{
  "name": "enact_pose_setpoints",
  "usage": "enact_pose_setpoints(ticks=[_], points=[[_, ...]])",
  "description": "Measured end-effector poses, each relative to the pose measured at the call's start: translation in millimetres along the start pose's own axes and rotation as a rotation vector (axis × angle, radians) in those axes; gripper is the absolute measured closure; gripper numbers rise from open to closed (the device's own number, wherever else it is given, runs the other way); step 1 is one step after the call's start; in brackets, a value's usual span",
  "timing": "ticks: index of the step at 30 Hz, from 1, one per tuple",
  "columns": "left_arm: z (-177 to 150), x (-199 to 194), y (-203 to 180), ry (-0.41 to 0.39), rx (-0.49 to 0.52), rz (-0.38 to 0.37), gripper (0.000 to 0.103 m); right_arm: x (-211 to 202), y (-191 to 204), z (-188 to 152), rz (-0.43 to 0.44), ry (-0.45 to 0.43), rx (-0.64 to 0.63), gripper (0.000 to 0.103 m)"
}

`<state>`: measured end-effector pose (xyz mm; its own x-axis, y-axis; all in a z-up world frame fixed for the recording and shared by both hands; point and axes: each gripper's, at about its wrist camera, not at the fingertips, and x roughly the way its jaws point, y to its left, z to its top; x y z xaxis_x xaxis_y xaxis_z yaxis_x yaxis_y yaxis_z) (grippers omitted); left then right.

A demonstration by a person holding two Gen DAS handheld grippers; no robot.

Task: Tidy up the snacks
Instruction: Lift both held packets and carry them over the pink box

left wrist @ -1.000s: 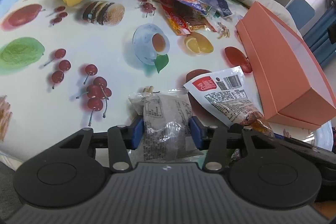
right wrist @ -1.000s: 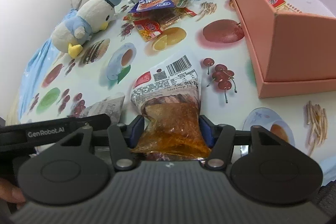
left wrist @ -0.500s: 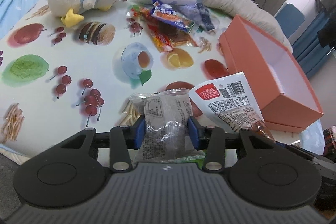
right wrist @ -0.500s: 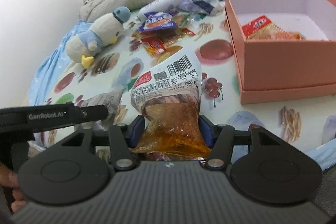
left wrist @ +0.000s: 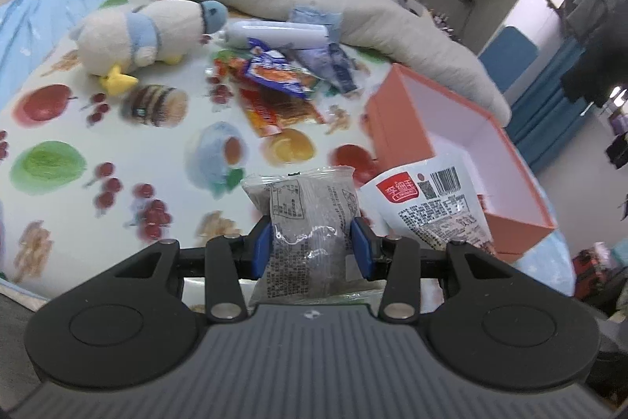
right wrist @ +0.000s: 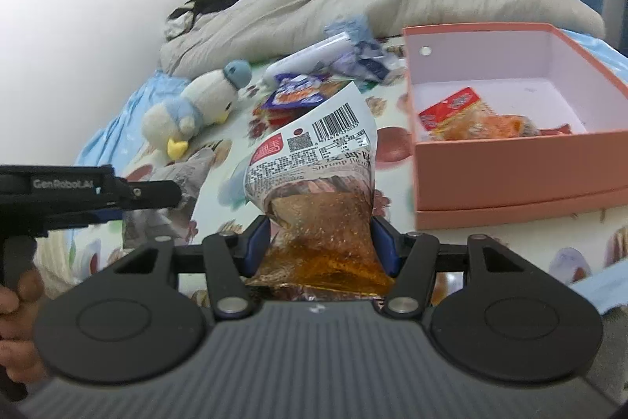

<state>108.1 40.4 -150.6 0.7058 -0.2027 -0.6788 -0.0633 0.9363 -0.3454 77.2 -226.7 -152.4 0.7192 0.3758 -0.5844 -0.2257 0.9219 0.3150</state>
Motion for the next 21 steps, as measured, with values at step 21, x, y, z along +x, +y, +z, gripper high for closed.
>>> enact_pose_setpoints(ticks=[21], points=[[12,67,-153,0.050,0.208,-0.201,0.055,-42,-101,32,-0.157,-0.100,0.100,0.044]])
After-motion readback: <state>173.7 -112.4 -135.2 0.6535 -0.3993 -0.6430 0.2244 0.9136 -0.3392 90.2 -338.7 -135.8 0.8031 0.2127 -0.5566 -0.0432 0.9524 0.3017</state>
